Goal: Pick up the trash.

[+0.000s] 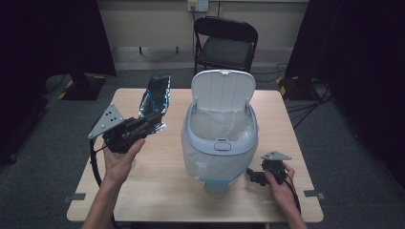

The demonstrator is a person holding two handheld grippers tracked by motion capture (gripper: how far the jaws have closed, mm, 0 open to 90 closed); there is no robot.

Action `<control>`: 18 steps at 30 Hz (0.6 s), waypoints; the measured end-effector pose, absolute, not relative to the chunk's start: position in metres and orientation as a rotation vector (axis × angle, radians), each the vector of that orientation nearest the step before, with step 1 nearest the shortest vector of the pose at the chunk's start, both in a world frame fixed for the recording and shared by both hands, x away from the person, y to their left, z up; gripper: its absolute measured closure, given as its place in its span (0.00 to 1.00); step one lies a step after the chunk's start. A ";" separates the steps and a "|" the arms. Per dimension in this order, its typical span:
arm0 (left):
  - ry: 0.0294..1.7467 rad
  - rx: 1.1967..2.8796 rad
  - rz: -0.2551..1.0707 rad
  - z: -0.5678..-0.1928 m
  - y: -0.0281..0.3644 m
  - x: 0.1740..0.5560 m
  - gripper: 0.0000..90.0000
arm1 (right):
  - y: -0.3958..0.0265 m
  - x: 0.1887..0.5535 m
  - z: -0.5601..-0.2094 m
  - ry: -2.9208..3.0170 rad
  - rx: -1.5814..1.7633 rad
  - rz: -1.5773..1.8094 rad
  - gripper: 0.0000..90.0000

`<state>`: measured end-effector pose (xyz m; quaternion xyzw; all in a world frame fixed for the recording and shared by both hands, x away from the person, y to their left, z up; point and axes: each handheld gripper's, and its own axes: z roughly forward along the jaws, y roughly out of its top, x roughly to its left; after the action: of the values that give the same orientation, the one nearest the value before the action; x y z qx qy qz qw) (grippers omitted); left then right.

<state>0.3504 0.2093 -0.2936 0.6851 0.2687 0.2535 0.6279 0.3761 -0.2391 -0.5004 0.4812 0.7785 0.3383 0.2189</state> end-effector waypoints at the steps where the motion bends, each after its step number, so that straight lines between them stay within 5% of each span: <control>1: 0.619 1.557 0.575 -0.292 0.207 0.350 0.98 | -0.239 0.376 -0.500 2.154 1.331 0.936 0.15; 18: 0.522 1.512 0.554 -0.254 0.181 0.350 0.98 | -0.239 0.376 -0.500 2.154 1.331 0.936 0.15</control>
<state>0.3496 0.1805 -0.2543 0.6689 0.2310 0.2452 0.6626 0.3761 -0.2391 -0.5004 0.4810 0.7786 0.3383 0.2190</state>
